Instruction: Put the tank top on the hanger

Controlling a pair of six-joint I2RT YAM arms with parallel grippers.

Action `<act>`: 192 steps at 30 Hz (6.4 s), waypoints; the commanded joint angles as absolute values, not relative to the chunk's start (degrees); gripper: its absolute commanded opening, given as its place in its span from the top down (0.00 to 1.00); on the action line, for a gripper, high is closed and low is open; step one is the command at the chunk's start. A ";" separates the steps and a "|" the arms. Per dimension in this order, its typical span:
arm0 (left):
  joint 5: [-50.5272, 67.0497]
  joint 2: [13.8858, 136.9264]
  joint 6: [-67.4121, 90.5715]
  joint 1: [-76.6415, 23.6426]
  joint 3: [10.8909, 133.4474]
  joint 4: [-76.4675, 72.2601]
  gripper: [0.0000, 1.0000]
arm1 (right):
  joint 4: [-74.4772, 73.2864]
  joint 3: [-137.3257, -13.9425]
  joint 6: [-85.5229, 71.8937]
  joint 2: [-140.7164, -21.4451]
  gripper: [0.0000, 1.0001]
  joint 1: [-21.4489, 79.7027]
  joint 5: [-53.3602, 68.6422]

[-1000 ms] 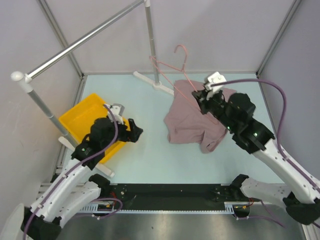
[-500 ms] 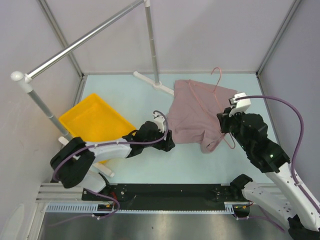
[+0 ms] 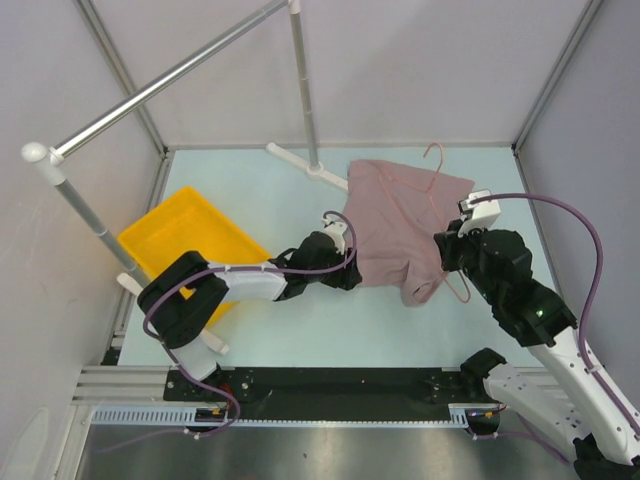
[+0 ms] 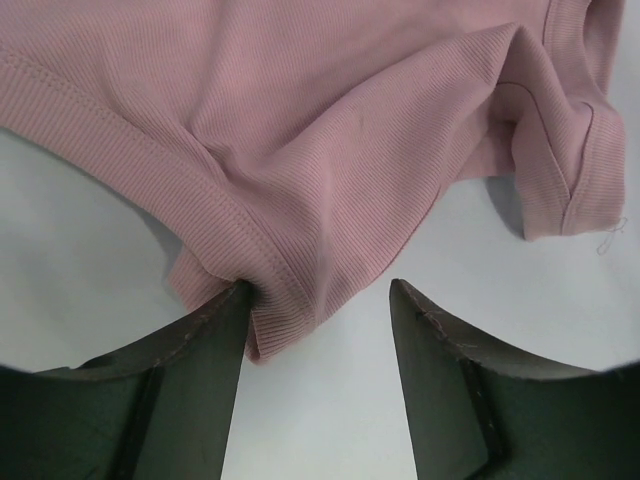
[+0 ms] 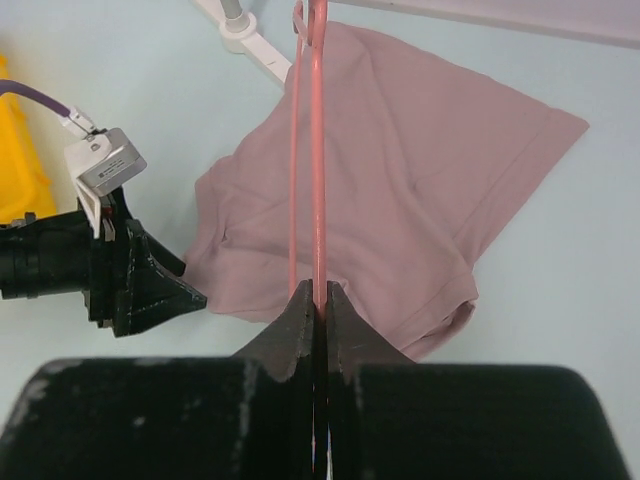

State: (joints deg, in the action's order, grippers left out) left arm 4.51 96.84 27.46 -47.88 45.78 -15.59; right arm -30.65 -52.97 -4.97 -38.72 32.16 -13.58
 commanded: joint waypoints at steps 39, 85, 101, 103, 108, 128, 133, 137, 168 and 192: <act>19.95 103.53 25.32 -40.51 58.09 -21.88 0.25 | -32.52 -52.91 -5.89 -35.68 1.00 27.95 -12.31; 11.78 128.60 15.03 -44.39 97.21 4.13 1.00 | -32.96 -52.65 -5.89 -34.45 1.00 24.79 -9.57; 17.93 111.63 21.79 -34.46 75.15 -4.65 1.00 | -36.12 -53.96 -6.50 -35.77 1.00 24.34 -5.64; 18.28 110.31 22.32 -33.23 74.36 -5.27 1.00 | -37.78 -53.79 -6.59 -35.95 1.00 24.52 -2.82; 20.65 109.51 21.80 -30.59 73.13 -6.32 1.00 | -39.81 -53.79 -6.15 -37.61 1.00 29.33 -1.48; 43.76 103.10 34.97 -25.58 63.02 -25.02 1.00 | -37.88 -52.82 -5.71 -44.56 1.00 35.51 -1.94; 48.33 99.15 41.73 -25.58 62.49 -30.40 1.00 | -31.83 -50.02 -6.68 -44.48 1.00 35.86 -0.53; 50.44 96.68 49.03 -25.58 60.74 -38.72 1.00 | -25.51 -47.91 -8.17 -43.51 1.00 36.38 0.95; 28.32 70.69 19.29 -21.01 50.98 -3.80 0.12 | -6.50 -38.14 -5.54 -32.61 1.00 39.64 4.73; 39.38 71.80 -6.50 -37.26 56.51 -9.23 0.12 | -5.36 -40.17 -6.42 -39.37 1.00 35.95 25.48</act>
